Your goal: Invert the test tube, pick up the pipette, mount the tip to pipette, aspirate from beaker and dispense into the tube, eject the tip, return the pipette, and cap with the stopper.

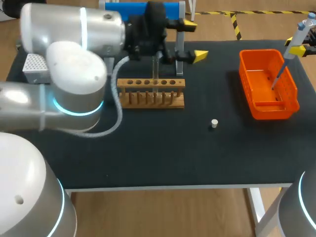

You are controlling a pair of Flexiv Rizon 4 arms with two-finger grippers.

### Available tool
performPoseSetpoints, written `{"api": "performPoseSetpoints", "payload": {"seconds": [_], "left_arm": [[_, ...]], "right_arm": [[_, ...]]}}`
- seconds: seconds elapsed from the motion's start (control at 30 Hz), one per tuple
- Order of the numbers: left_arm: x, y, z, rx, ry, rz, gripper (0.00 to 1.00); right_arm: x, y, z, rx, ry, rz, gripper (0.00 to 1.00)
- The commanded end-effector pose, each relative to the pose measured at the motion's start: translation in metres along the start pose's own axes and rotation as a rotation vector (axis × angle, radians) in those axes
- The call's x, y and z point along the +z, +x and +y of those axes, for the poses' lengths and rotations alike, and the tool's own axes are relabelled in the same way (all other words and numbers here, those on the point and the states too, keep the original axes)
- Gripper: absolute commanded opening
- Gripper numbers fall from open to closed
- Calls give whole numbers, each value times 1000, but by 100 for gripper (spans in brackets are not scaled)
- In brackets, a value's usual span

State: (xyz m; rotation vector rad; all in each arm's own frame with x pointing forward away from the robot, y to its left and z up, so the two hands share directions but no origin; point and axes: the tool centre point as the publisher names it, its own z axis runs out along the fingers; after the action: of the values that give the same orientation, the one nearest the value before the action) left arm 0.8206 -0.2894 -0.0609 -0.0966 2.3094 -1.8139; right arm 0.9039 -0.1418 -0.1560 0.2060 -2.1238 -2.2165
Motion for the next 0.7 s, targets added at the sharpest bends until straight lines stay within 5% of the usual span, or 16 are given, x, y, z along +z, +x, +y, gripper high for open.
{"api": "performPoseSetpoints", "payload": {"seconds": [0.03,0.7], "left_arm": [[88,-9,-9,-1,-23,4,100],[167,-11,-29,-9,-23,26,100]], "right_arm": [[-2,-1,0,0,0,6,0],[-2,-1,0,0,0,6,0]]}}
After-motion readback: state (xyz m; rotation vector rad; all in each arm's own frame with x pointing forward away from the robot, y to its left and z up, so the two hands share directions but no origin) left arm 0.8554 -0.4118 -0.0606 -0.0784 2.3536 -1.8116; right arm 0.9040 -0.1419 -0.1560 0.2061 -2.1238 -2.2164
